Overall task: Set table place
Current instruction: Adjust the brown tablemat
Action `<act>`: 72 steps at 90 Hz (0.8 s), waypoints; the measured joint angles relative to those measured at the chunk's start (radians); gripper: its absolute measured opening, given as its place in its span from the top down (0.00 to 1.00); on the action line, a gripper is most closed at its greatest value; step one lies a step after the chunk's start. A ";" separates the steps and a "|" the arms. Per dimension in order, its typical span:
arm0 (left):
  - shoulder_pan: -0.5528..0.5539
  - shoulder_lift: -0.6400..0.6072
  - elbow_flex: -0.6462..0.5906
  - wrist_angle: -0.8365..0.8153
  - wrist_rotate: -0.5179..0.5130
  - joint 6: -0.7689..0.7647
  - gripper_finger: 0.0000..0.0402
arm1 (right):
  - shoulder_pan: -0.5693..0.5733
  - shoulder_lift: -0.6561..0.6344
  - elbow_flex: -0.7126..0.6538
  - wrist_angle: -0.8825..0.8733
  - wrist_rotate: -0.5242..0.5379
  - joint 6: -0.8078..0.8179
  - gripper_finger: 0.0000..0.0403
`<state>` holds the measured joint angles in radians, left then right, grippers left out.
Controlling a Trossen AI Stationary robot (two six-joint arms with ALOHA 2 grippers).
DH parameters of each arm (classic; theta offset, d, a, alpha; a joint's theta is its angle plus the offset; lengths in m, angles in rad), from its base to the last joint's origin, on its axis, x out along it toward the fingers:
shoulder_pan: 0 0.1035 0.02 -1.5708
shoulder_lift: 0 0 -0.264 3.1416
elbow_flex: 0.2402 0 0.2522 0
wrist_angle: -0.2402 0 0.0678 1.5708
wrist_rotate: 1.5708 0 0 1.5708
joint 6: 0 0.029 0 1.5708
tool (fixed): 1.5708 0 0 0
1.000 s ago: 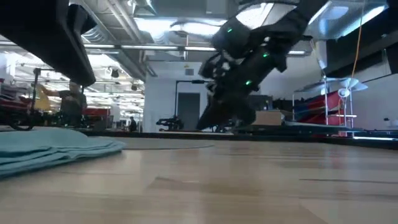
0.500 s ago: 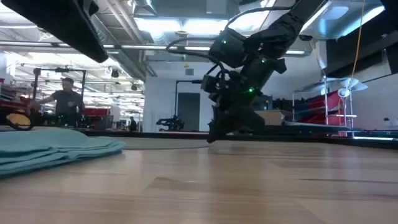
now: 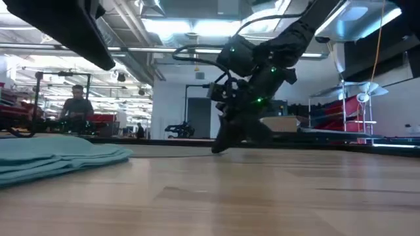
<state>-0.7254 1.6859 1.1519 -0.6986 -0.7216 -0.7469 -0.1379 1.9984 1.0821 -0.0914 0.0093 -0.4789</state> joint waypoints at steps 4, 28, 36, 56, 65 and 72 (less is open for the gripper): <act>0.000 0.000 0.000 -0.010 0.000 -0.006 1.00 | 0.000 -0.009 0.000 -0.061 0.000 0.000 1.00; -0.013 0.000 0.000 -0.026 0.000 -0.038 1.00 | 0.004 -0.059 0.000 -0.317 0.000 -0.002 1.00; -0.021 0.000 0.000 -0.026 0.000 -0.050 1.00 | 0.015 -0.074 0.000 -0.391 0.000 -0.001 1.00; -0.030 0.000 0.000 -0.028 -0.008 -0.057 1.00 | 0.081 -0.105 -0.019 -0.528 -0.075 0.012 1.00; -0.030 0.000 0.000 -0.029 -0.013 -0.057 1.00 | 0.122 -0.106 -0.020 -0.563 -0.090 0.029 1.00; -0.030 0.000 0.000 -0.036 -0.022 -0.057 1.00 | 0.154 -0.106 -0.020 -0.574 -0.097 0.035 1.00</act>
<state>-0.7551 1.6855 1.1519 -0.7349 -0.7435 -0.8043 0.0158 1.8923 1.0618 -0.6653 -0.0879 -0.4438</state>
